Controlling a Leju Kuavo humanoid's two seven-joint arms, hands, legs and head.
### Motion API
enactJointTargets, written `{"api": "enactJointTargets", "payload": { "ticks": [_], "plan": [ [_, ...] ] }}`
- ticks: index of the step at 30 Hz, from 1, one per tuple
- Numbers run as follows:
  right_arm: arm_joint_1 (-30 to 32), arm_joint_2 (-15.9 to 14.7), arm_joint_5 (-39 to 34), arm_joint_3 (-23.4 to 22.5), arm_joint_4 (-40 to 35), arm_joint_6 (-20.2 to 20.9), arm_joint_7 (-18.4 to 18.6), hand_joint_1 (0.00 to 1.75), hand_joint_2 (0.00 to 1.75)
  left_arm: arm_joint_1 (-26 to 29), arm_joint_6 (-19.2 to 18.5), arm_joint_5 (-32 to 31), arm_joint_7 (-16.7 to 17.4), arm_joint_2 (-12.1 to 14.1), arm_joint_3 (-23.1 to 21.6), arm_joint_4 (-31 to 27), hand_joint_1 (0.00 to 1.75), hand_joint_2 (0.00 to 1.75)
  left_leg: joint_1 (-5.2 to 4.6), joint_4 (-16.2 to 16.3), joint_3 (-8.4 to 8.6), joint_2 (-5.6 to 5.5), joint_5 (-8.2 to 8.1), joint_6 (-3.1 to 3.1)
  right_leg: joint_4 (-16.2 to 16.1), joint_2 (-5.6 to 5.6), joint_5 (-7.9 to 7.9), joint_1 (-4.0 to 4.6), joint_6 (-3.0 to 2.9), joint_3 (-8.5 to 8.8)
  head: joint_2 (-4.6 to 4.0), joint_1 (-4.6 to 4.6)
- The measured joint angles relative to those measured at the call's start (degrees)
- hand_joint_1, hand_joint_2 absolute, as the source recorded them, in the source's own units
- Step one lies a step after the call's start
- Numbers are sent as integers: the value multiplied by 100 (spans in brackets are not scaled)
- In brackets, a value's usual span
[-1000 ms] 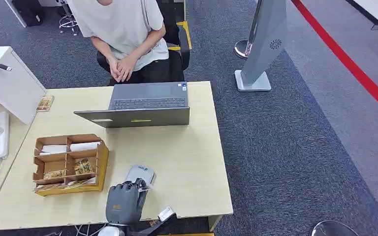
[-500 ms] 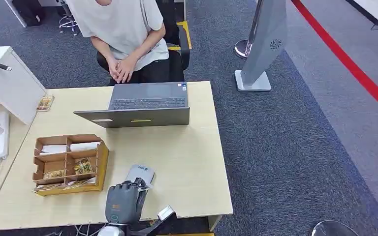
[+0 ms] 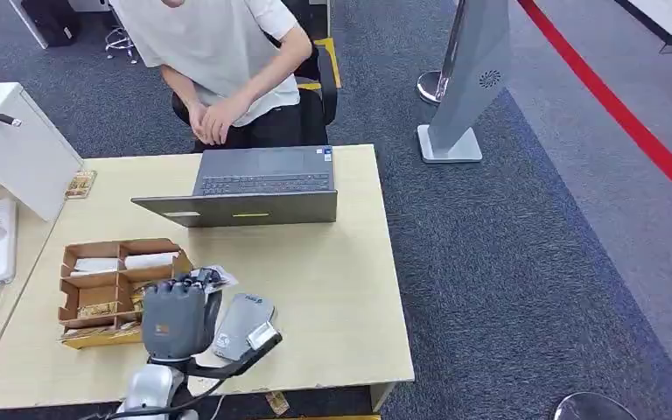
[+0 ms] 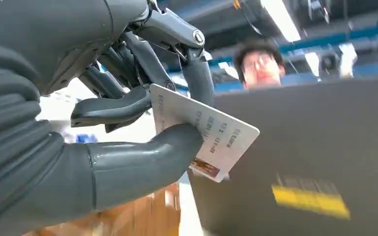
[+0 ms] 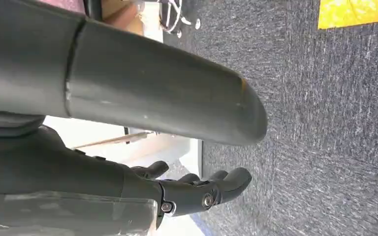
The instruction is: Pass the card to the sensor for recognition and then transmit it.
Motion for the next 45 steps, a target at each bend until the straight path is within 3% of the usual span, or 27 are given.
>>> {"api": "enactJointTargets", "payload": {
  "ticks": [7,14,23,30,31,42,45],
  "plan": [
    [2,0,24,79,0,20,-46,0,0,-917,-485,6,-75,340,391,-776,175,175,0,0,-1,-5,9,-5,2,-4,3,0,-2,1,0,0],
    [1,0,74,83,0,72,-98,0,0,-2270,-1067,13,-20,760,597,-934,175,175,1,0,-2,-6,16,-1,3,-4,9,1,-2,1,0,0],
    [-2,0,100,88,0,135,-85,0,0,-3924,-1463,-31,168,1064,639,-79,175,175,0,0,-1,-5,18,-1,3,-2,11,0,-3,1,0,2],
    [-4,0,83,99,0,227,-59,0,0,-4480,-1541,-31,286,1091,637,476,175,175,0,0,-1,-3,18,-1,3,0,11,0,-4,-2,0,0],
    [-5,0,81,98,0,247,-61,0,0,-4509,-1541,-33,295,1091,637,526,0,175,0,0,-1,-2,18,-1,3,2,11,0,-4,-3,0,0],
    [-3,-2,46,101,0,264,-55,0,0,-4671,-1427,-11,286,1102,637,725,0,175,0,-1,-1,-2,18,-1,3,2,11,0,-4,-2,0,2],
    [-7,-48,22,101,0,521,-59,0,0,-4670,-1432,-4,286,1143,637,723,0,175,0,-1,-1,-2,18,-1,3,2,11,0,-4,-2,0,0]
  ]
}}
